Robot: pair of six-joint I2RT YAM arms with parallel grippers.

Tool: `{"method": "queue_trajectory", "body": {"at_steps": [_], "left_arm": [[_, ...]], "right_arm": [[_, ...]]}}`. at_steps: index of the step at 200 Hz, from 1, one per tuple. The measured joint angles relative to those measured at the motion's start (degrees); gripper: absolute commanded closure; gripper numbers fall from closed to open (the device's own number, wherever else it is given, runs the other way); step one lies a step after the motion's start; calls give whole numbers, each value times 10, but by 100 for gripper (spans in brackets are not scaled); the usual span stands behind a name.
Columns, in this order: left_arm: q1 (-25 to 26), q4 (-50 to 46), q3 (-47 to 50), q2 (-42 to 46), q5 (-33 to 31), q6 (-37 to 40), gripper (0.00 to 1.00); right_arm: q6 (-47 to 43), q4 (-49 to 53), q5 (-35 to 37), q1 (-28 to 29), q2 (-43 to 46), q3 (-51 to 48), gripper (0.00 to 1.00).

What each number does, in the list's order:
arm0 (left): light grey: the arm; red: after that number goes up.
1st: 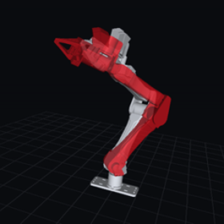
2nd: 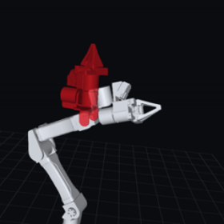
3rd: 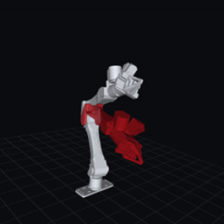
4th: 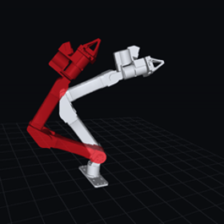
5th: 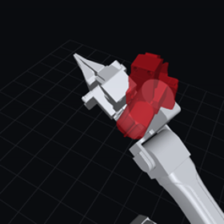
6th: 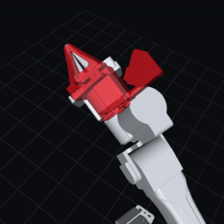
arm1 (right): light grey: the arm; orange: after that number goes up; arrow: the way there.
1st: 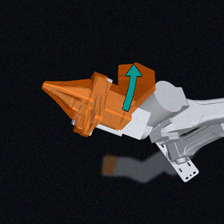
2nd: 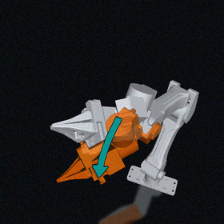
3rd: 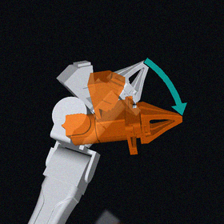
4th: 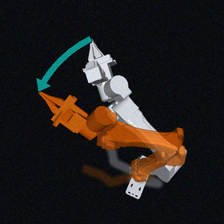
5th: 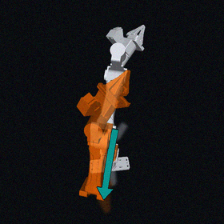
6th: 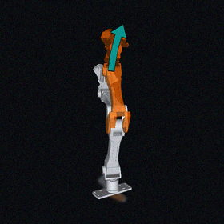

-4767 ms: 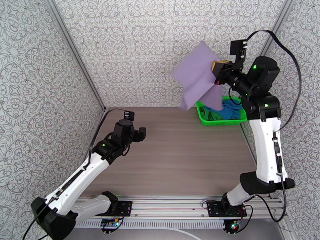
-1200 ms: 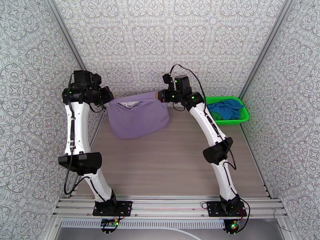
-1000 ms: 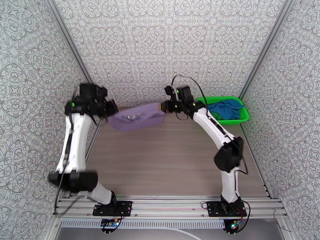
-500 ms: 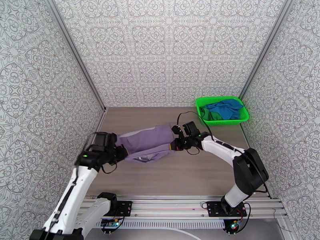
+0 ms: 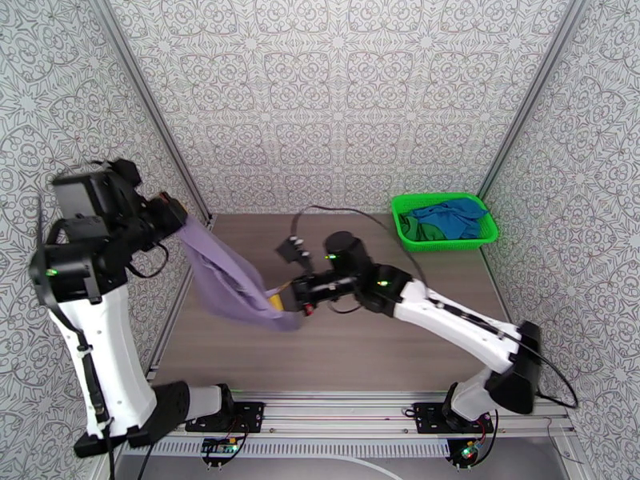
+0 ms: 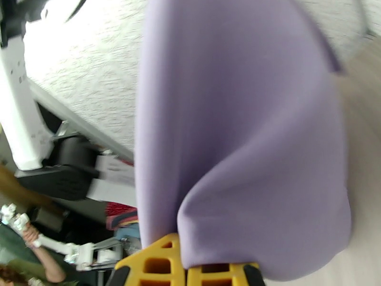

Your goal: Fold and stack the mixed laundry pile

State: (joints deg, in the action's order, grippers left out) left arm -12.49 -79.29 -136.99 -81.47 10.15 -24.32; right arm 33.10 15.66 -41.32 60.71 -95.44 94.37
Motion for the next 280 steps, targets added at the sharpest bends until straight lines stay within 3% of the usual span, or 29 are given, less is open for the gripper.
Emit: {"method": "queue_trajectory", "body": {"at_steps": [37, 75, 110, 146, 164, 194, 213, 230, 238, 249, 260, 265, 280], "left_arm": [[-22, -38, -86, -37, 5, 20, 100], [-2, -11, 25, -29, 9, 34, 100], [103, 41, 175, -91, -15, 49, 100], [219, 99, 220, -287, -30, 56, 100], [280, 122, 182, -409, -30, 60, 100], [357, 127, 57, -565, -26, 62, 100], [390, 129, 3, -613, -21, 60, 100], [406, 139, -16, -626, -9, 53, 100], [409, 145, -22, -627, -4, 48, 82], [411, 160, -27, -628, 6, 44, 51], [409, 181, -28, -628, 12, 37, 27], [409, 189, -28, -629, 15, 34, 19], [407, 219, -28, -632, 34, 28, 5]], "right_arm": [[52, -33, -1, 50, -74, 81, 100], [115, -89, 29, 48, -61, 6, 100], [226, -236, 91, 12, -38, -210, 100], [380, -429, 171, -38, -57, -442, 100], [451, -534, 204, -54, -81, -534, 100], [513, -618, 258, -64, -87, -612, 100], [530, -636, 288, -64, -70, -643, 91], [529, -623, 321, -65, -32, -670, 75], [527, -602, 336, -64, -7, -677, 61], [520, -552, 363, -64, 36, -681, 53], [507, -492, 392, -64, 87, -681, 44], [496, -460, 408, -64, 112, -680, 41], [473, -340, 470, -64, 203, -674, 32]]}}
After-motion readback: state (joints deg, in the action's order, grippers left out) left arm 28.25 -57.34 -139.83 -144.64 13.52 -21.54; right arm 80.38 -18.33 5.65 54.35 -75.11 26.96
